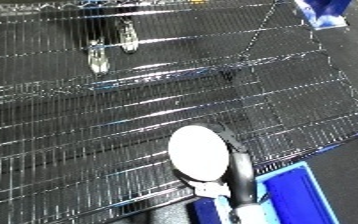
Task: Pick up the object and place it into the box
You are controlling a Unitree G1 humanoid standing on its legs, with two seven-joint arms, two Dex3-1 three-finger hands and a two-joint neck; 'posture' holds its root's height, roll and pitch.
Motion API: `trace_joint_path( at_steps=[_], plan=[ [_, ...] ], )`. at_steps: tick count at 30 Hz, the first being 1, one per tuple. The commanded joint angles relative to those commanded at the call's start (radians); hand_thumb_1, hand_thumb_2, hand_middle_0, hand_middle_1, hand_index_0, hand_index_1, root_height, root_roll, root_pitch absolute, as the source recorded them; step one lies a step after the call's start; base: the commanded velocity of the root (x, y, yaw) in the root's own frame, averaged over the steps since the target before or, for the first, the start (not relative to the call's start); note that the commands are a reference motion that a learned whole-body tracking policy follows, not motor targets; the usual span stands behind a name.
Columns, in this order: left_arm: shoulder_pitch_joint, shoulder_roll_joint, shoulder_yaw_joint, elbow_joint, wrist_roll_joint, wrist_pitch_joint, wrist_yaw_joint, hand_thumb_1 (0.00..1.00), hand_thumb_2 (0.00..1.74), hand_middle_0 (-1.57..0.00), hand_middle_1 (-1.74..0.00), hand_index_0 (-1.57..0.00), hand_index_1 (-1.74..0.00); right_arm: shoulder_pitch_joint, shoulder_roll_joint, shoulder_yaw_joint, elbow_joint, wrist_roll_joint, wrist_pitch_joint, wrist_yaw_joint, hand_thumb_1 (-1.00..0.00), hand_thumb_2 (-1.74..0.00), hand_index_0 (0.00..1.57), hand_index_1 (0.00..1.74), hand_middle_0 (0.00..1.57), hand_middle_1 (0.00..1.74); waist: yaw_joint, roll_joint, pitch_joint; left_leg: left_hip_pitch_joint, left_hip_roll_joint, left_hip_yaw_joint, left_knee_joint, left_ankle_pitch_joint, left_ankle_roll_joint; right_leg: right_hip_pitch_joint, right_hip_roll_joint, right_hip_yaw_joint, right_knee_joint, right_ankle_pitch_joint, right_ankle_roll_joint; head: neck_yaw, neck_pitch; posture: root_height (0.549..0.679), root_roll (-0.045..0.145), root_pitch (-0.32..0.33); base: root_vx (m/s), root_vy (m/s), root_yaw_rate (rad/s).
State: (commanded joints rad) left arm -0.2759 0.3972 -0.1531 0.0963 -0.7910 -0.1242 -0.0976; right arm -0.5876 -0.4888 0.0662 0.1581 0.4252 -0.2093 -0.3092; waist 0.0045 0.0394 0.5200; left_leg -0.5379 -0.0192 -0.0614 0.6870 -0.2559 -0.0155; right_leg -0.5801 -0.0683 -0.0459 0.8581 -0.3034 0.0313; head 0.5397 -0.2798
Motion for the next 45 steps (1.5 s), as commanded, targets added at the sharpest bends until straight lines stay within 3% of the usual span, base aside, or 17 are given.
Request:
trace_joint_path(
  at_steps=[6, 9, 17, 18, 19, 20, 29, 31, 42, 45],
  plan=[
    [0.018, -0.003, 0.021, 0.001, 0.005, 0.006, -0.006, 1.0, 1.74, -1.57, -1.74, -1.57, -1.74, 0.106, -0.002, -0.063, -0.085, -0.089, -0.001, -0.042, -0.7, -1.22, 1.1, 1.22, 1.1, 1.22, -0.038, -0.01, 0.0, 0.072, 0.014, 0.016, -0.044, 0.004, -0.0004, 0.065, 0.005, 0.015, -0.06, 0.016, 0.0059, 0.078, 0.011, 0.64, 0.055, 0.079, -0.059, 0.029, -0.186],
    [0.027, -0.009, 0.026, 0.007, 0.002, 0.001, -0.005, 1.0, 1.74, -1.57, -1.74, -1.57, -1.74, 0.143, -0.017, -0.088, -0.101, -0.092, -0.001, -0.056, -0.7, -1.22, 1.1, 1.22, 1.1, 1.22, -0.059, -0.007, 0.0, 0.103, 0.018, 0.025, -0.063, 0.005, -0.004, 0.089, 0.0045, 0.021, -0.082, 0.021, 0.0075, 0.133, 0.018, 0.643, 0.059, 0.07, -0.049, 0.084, -0.192],
    [0.062, -0.038, 0.021, 0.032, -0.015, -0.046, -0.017, 1.0, 1.74, -1.57, -1.74, -1.57, -1.74, 0.262, -0.046, -0.176, -0.104, -0.01, -0.028, -0.045, -0.7, -1.22, 1.1, 1.22, 1.1, 1.22, -0.121, 0.037, 0.0, 0.179, 0.016, 0.058, -0.127, 0.02, -0.0161, 0.132, -0.0083, 0.045, -0.118, 0.018, 0.009, 0.214, 0.01, 0.648, 0.074, 0.055, -0.031, 0.13, -0.157],
    [0.06, -0.045, 0.017, 0.037, -0.02, -0.059, -0.015, 1.0, 1.74, -1.57, -1.74, -1.57, -1.74, 0.284, -0.048, -0.189, -0.095, 0.033, -0.037, -0.043, -0.7, -1.22, 1.1, 1.22, 1.1, 1.22, -0.135, 0.047, -0.001, 0.192, 0.014, 0.066, -0.139, 0.022, -0.0183, 0.137, -0.0112, 0.049, -0.131, 0.021, 0.0105, 0.239, -0.011, 0.649, 0.078, 0.056, -0.049, 0.133, -0.125],
    [0.06, -0.045, 0.017, 0.037, -0.02, -0.059, -0.015, 1.0, 1.74, -1.57, -1.74, -1.57, -1.74, 0.284, -0.048, -0.189, -0.095, 0.033, -0.037, -0.043, -0.7, -1.22, 1.1, 1.22, 1.1, 1.22, -0.135, 0.047, -0.001, 0.192, 0.014, 0.066, -0.139, 0.022, -0.0183, 0.137, -0.0112, 0.049, -0.131, 0.021, 0.0105, 0.239, -0.011, 0.649, 0.078, 0.056, -0.049, 0.133, -0.125],
    [0.056, -0.052, 0.012, 0.043, -0.028, -0.07, -0.01, 1.0, 1.74, -1.57, -1.74, -1.57, -1.74, 0.302, -0.047, -0.201, -0.08, 0.088, -0.051, -0.036, -0.7, -1.22, 1.1, 1.22, 1.1, 1.22, -0.148, 0.056, -0.002, 0.205, 0.012, 0.073, -0.151, 0.023, -0.0198, 0.143, -0.0142, 0.052, -0.142, 0.025, 0.0118, 0.259, -0.03, 0.651, 0.081, 0.056, -0.028, 0.125, -0.124],
    [0.044, -0.082, -0.027, 0.092, -0.053, -0.126, 0.005, 1.0, 1.74, -1.57, -1.74, -1.57, -1.74, 0.368, -0.058, -0.249, 0.066, 0.194, -0.118, -0.011, -0.7, -1.22, 1.1, 1.22, 1.1, 1.22, -0.187, 0.086, -0.008, 0.257, 0.005, 0.09, -0.172, 0.016, -0.0244, 0.18, -0.0326, 0.062, -0.18, 0.035, 0.0154, 0.311, -0.081, 0.656, 0.094, 0.042, 0.01, 0.103, -0.129],
    [0.046, -0.09, -0.035, 0.099, -0.061, -0.136, 0.004, 1.0, 1.74, -1.57, -1.74, -1.57, -1.74, 0.383, -0.061, -0.262, 0.117, 0.239, -0.136, 0.003, -0.55, -0.96, 0.86, 0.96, 0.86, 0.96, -0.194, 0.098, -0.01, 0.27, 0.001, 0.096, -0.181, 0.015, -0.0256, 0.189, -0.0383, 0.063, -0.195, 0.039, 0.0152, 0.314, -0.09, 0.657, 0.098, 0.041, -0.004, 0.062, -0.074],
    [0.037, -0.098, -0.05, 0.12, -0.073, -0.137, 0.009, 1.0, 1.74, -1.57, -1.74, -1.57, -1.74, 0.412, -0.055, -0.257, 0.238, 0.314, -0.173, 0.052, 0.0, 0.0, 0.0, 0.0, 0.0, 0.0, -0.199, 0.111, -0.013, 0.285, -0.007, 0.095, -0.193, 0.019, -0.0246, 0.197, -0.0367, 0.064, -0.2, 0.037, 0.0085, 0.316, -0.115, 0.658, 0.104, 0.037, 0.0, 0.01, 0.001],
    [0.037, -0.095, -0.052, 0.118, -0.077, -0.134, 0.011, 1.0, 1.74, -1.57, -1.74, -1.57, -1.74, 0.414, -0.056, -0.258, 0.252, 0.319, -0.178, 0.055, 0.0, 0.0, 0.0, 0.0, 0.0, 0.0, -0.198, 0.113, -0.012, 0.287, -0.009, 0.092, -0.196, 0.022, -0.0243, 0.198, -0.035, 0.064, -0.199, 0.036, 0.0067, 0.312, -0.112, 0.658, 0.103, 0.035, 0.003, -0.004, 0.043]
  ],
)
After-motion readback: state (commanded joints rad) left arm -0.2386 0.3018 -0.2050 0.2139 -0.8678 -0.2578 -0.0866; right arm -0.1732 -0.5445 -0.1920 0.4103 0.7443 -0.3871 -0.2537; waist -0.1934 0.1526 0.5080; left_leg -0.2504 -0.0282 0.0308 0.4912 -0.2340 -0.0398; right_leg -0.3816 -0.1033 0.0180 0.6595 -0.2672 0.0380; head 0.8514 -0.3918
